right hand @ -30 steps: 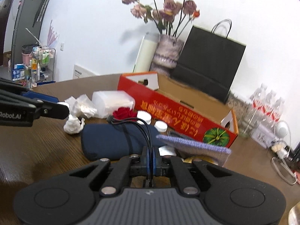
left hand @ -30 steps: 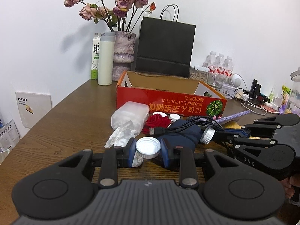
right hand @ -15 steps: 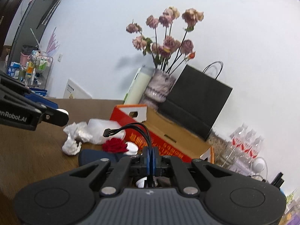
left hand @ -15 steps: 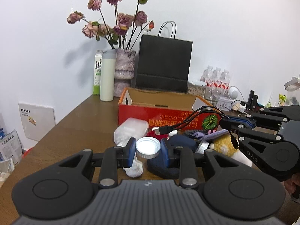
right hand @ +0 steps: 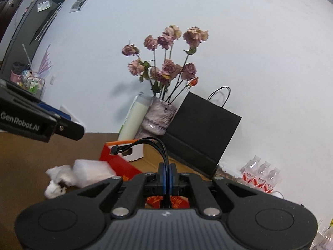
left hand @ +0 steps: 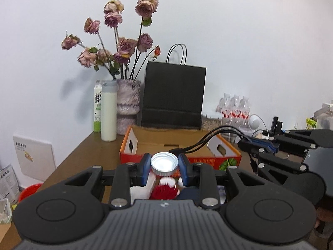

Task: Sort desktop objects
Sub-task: 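Carry the white cap with the left gripper over the cardboard box, then open the left gripper to drop the white cap into the box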

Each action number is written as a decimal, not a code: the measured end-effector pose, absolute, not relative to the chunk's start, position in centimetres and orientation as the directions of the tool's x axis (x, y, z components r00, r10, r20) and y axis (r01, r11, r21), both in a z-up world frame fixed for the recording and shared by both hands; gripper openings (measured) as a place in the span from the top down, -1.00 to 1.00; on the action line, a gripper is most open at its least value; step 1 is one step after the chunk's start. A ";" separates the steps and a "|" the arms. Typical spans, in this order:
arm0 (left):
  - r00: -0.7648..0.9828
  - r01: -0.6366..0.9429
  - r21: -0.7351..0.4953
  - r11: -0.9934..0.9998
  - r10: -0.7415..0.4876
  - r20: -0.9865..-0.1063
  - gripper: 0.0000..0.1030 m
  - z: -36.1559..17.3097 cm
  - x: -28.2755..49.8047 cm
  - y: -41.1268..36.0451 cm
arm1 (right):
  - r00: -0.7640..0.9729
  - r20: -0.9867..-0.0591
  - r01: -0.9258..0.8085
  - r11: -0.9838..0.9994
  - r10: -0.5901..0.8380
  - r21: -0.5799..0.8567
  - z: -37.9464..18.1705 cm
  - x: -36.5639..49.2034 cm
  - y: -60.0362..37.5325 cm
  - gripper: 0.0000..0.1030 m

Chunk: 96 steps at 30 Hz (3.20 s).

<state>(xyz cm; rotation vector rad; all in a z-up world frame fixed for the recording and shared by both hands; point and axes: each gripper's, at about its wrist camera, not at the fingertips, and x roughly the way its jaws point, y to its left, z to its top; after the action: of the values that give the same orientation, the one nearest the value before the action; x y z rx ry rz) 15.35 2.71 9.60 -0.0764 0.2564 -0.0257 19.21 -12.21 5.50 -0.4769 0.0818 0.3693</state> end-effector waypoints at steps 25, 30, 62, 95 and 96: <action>0.936 -0.025 -0.050 0.998 0.006 -0.351 0.44 10.4 38.8 -0.8 | 0.923 -0.197 -0.372 0.901 0.332 -0.223 5.3 40.5 -14.8 0.96; 0.906 -0.051 -0.018 0.999 0.039 -0.421 0.44 8.6 42.4 -1.3 | 0.899 -0.280 -0.396 0.896 0.335 -0.199 3.4 43.9 -14.7 0.96; 0.778 -0.076 0.000 0.997 0.059 -0.626 0.42 2.3 47.4 -1.0 | 0.809 -0.487 -0.416 0.906 0.331 -0.075 0.2 47.8 -15.3 0.67; 0.861 -0.184 0.024 0.983 0.173 -0.479 -1.00 5.0 43.8 0.5 | 0.838 -0.414 -0.404 0.914 0.355 -0.035 2.9 45.6 -16.0 -0.98; 0.862 -0.184 0.022 0.983 0.172 -0.477 -1.00 5.2 43.7 0.6 | 0.840 -0.411 -0.403 0.914 0.354 -0.037 3.0 45.4 -16.1 -0.98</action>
<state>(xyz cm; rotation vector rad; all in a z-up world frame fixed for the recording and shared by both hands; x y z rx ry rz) 43.69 0.56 5.18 -0.0246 0.4981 0.1864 45.40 -16.06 3.00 -0.1241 0.4105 0.4014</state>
